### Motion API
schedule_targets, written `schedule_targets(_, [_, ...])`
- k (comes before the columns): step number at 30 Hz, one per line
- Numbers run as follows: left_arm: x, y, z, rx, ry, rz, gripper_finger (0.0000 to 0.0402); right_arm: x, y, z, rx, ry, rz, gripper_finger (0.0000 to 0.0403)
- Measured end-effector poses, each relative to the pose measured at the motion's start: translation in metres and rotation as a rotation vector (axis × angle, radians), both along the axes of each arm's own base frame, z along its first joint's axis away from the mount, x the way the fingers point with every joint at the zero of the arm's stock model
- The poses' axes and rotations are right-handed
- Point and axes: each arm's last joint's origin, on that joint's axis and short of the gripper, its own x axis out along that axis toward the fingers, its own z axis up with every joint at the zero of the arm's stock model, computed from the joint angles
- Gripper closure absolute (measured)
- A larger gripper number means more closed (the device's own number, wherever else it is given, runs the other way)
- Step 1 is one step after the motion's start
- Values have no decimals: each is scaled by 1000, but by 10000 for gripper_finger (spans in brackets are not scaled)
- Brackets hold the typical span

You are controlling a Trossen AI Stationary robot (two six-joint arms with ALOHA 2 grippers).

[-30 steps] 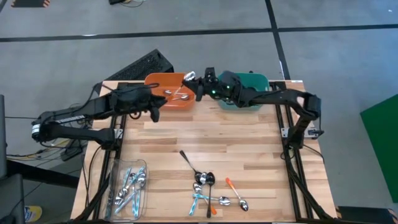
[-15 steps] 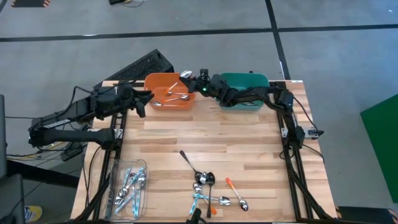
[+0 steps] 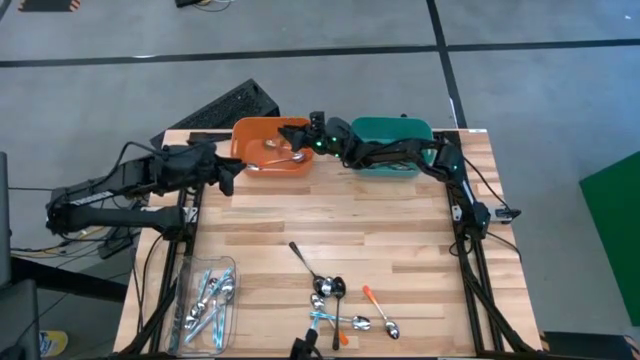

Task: Sort silverware by color (type)
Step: Put the orange spoon into the orange bin

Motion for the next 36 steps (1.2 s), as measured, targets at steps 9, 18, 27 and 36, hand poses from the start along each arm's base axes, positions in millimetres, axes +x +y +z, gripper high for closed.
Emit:
schedule_targets(9, [1,-6,-1,10,11,-32,297,-3,6,15,9,34,7,131])
schedule_targets(18, [1,-14,-9,-30,55,-55,297,-6,21,42,5,40,87,141])
schedule_targets(27, [11,-31,-23,-74,95,-206,297,-17,77,77,-108,321,193,164])
schedule_targets(36, [30,-51,-35,1,-51,-289,297,-44,125,108,58,443,379,172])
